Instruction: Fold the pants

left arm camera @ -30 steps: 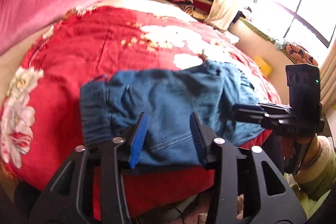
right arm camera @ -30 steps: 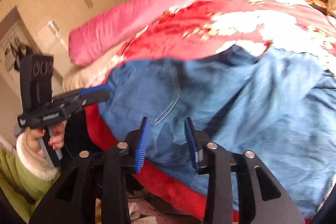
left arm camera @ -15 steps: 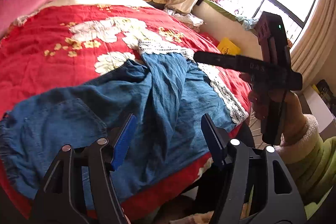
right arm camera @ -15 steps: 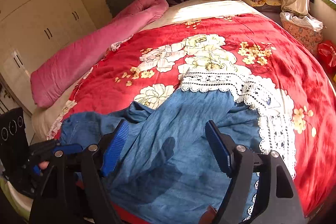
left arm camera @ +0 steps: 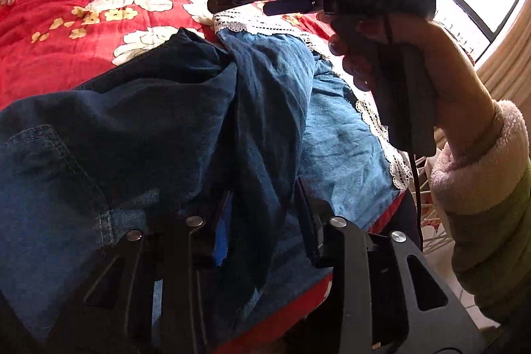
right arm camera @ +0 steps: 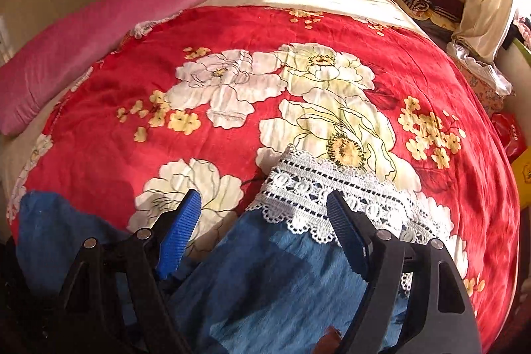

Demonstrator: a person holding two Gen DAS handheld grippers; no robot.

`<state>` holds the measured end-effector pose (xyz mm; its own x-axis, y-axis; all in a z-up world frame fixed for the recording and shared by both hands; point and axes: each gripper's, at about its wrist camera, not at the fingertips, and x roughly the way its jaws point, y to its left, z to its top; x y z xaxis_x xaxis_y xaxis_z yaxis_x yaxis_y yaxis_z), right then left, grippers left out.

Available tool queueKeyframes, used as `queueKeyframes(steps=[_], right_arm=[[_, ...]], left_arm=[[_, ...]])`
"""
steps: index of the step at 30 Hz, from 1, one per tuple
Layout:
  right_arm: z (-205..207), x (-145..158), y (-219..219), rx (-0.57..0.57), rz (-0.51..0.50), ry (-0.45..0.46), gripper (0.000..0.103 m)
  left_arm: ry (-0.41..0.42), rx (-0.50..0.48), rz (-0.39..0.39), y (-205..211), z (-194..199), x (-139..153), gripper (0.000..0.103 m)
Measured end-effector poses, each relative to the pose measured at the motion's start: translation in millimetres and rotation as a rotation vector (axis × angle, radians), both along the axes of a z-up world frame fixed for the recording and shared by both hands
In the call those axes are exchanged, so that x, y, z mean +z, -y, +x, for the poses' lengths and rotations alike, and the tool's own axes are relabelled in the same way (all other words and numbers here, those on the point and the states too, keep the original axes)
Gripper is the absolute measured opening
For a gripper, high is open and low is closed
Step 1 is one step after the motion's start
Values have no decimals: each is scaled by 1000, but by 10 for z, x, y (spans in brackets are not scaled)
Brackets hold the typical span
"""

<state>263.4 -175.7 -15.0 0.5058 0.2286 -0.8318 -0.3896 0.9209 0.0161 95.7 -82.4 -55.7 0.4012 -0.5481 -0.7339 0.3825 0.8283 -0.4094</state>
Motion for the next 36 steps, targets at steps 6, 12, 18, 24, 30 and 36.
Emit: queueKeyframes(steps=[6,12,18,24,30,36], right_arm=[[296,-363,-100,-54,-118,-83,67],[355,-339,-10,-45,-74,-62,10],[92,104,490,-92,162,-15,8],[-498,590,1221,-200,382,76,8],[-1258,515,1893,-334,485,89,8],[-1811,71,2232,-414,510,-6,8]], left_arm=[[-1,-5,-14,-3,18,-64,9],[0,1,-34,-53,28,-79,3],[15,2,-64,-141,53,-35,2],[88,-6,-76,-192,-55,150,1],[147,-51,-25,-154,-195,268,1],[151,-91,26,-70,-331,201,1]])
